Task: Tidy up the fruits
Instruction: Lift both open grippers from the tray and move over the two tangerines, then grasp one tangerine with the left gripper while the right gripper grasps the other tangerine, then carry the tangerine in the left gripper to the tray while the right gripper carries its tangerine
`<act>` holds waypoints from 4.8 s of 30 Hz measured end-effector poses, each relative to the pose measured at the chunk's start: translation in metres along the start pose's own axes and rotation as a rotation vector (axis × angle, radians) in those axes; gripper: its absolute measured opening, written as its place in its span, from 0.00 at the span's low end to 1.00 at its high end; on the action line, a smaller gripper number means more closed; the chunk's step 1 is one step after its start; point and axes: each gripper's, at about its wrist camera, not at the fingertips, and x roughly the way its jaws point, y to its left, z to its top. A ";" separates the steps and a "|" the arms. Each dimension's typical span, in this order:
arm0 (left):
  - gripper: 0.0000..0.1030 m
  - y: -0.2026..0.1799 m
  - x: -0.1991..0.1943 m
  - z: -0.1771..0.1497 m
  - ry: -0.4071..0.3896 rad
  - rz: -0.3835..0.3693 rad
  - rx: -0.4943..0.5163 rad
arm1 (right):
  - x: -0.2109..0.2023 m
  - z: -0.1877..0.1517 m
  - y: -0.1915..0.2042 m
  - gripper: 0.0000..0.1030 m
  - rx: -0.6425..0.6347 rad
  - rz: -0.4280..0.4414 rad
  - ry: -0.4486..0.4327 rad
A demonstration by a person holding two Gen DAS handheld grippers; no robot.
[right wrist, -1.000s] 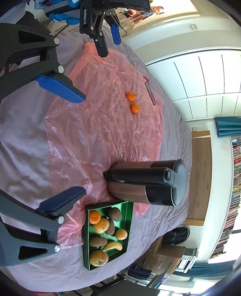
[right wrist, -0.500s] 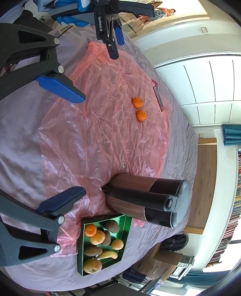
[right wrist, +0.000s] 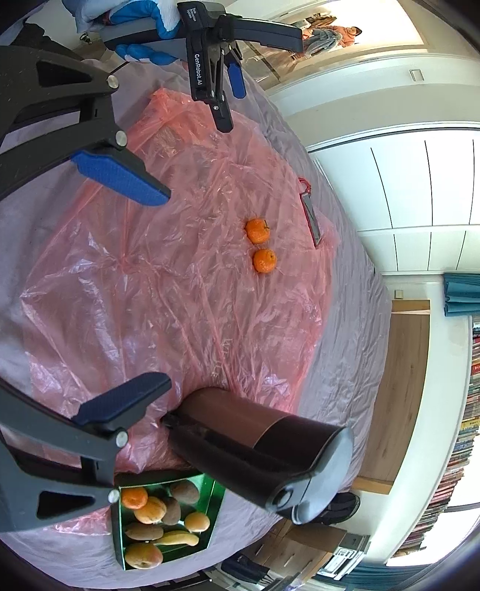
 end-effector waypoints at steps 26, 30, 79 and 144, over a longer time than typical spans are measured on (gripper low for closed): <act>0.87 -0.021 0.140 0.063 0.097 -0.059 0.071 | 0.173 0.090 0.020 0.77 -0.072 0.102 0.077; 0.84 -0.024 0.164 0.070 0.119 -0.064 0.068 | 0.203 0.099 0.023 0.73 -0.085 0.116 0.097; 0.39 -0.025 0.209 0.066 0.130 -0.184 0.075 | 0.293 0.108 0.016 0.30 0.001 0.169 0.151; 0.39 -0.262 -0.065 -0.025 0.089 -0.426 0.392 | -0.089 -0.113 -0.189 0.30 0.380 -0.098 -0.082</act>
